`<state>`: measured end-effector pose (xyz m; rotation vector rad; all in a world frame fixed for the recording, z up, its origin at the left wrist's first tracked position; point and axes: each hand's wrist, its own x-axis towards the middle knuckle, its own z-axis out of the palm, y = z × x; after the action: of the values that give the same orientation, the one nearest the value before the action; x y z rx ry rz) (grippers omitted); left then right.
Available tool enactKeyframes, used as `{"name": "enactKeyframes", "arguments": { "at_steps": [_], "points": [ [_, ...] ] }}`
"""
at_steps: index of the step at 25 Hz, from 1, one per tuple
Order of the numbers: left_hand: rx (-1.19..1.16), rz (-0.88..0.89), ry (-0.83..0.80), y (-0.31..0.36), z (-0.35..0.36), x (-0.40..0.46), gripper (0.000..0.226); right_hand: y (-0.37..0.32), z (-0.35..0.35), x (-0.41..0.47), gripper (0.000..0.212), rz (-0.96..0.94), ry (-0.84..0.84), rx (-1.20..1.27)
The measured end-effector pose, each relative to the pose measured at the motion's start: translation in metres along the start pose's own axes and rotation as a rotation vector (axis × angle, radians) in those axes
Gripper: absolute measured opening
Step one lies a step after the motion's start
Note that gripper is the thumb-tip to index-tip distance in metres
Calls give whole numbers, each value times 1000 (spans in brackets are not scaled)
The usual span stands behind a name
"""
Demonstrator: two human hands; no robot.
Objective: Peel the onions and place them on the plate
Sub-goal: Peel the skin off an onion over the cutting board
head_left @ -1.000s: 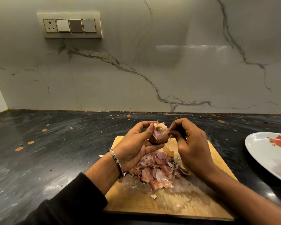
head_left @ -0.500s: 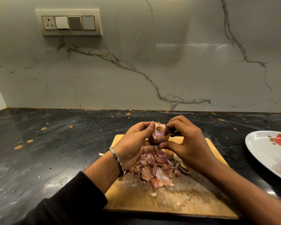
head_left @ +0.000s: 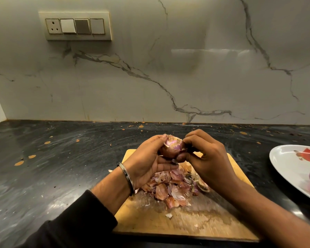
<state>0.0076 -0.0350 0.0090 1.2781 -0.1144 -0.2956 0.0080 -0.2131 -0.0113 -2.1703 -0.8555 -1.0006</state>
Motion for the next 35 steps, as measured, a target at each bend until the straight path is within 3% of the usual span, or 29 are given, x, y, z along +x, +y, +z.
{"name": "enactKeyframes", "arguments": {
  "at_steps": [8, 13, 19, 23, 26, 28, 35],
  "points": [
    [-23, 32, -8, -3, 0, 3, 50, 1, 1, -2, 20, 78, -42, 48],
    [-63, 91, -8, -3, -9, 8, 46, 7, -2, -2, 24, 197, -208, 57],
    [-159, 147, 32, -1, -11, 10, 42, 6, -6, -1, 14, 190, -422, 6],
    [-154, 146, 43, 0, -11, 8, 49, 0, -11, 1, 12, 182, -204, 63],
    [-111, 147, 26, -2, -8, 7, 48, -2, -11, 0, 32, 234, -82, 168],
    [-142, 139, -14, -4, -6, 7, 47, -3, -9, 0, 43, 230, -54, 198],
    [-108, 114, -128, -2, -4, 4, 42, -1, -9, 1, 45, 206, -27, 226]
  ]
}}
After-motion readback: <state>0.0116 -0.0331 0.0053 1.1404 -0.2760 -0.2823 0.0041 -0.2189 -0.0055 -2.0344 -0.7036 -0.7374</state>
